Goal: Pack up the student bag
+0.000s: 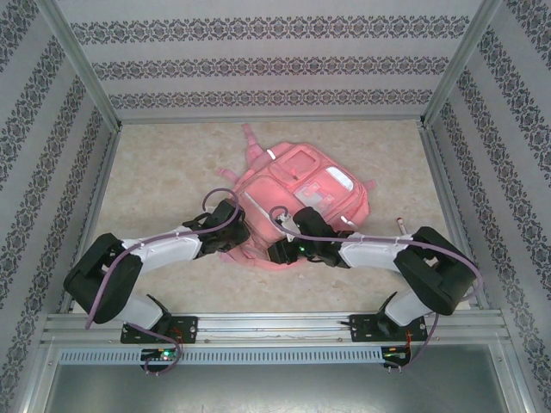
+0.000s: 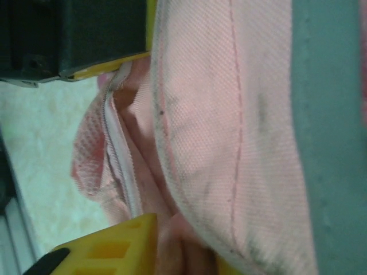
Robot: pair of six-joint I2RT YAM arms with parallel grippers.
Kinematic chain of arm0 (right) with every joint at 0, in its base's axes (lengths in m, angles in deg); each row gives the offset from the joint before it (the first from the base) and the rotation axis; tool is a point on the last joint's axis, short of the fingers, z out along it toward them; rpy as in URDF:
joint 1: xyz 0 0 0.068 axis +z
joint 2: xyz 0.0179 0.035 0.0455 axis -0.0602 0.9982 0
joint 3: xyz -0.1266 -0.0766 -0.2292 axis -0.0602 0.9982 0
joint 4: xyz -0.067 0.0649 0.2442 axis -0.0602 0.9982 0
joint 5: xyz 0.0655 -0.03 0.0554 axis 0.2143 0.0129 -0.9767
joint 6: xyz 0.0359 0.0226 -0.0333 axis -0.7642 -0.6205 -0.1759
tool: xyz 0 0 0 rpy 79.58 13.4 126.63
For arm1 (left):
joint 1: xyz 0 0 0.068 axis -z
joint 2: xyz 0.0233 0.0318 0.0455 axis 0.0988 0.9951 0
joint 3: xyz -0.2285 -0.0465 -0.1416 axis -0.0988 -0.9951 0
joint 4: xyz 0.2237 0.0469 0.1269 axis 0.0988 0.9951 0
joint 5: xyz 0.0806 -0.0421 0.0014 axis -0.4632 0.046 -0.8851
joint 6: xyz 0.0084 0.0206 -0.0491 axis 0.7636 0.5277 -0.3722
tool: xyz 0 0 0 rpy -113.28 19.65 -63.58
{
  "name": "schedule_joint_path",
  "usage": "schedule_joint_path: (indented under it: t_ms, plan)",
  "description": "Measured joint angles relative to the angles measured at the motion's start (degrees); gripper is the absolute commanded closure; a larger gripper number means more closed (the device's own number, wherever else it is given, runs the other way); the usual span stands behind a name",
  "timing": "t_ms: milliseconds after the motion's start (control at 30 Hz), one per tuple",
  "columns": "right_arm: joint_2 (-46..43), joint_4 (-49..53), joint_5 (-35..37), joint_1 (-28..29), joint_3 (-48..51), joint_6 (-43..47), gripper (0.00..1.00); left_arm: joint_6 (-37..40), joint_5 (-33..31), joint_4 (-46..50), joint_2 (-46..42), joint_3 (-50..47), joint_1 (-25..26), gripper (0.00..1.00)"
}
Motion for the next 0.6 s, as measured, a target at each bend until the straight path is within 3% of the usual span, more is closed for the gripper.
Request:
schedule_joint_path:
  t_ms: [267, 433, 600]
  plan:
    - [-16.2, 8.1, -2.8, 3.6, 0.6, 2.9, 0.48, 9.9, 7.9, 7.0, -8.0, 1.7, 0.2, 0.63]
    - [-28.4, 17.0, -4.6, 0.9, 1.1, 18.9, 0.48, 15.5, 13.0, 11.0, -10.8, 3.6, 1.0, 0.63]
    - [-31.0, 22.1, -3.1, -5.4, 0.4, 38.9, 0.46, 20.8, 14.4, 14.5, -9.9, 5.8, 7.1, 0.61]
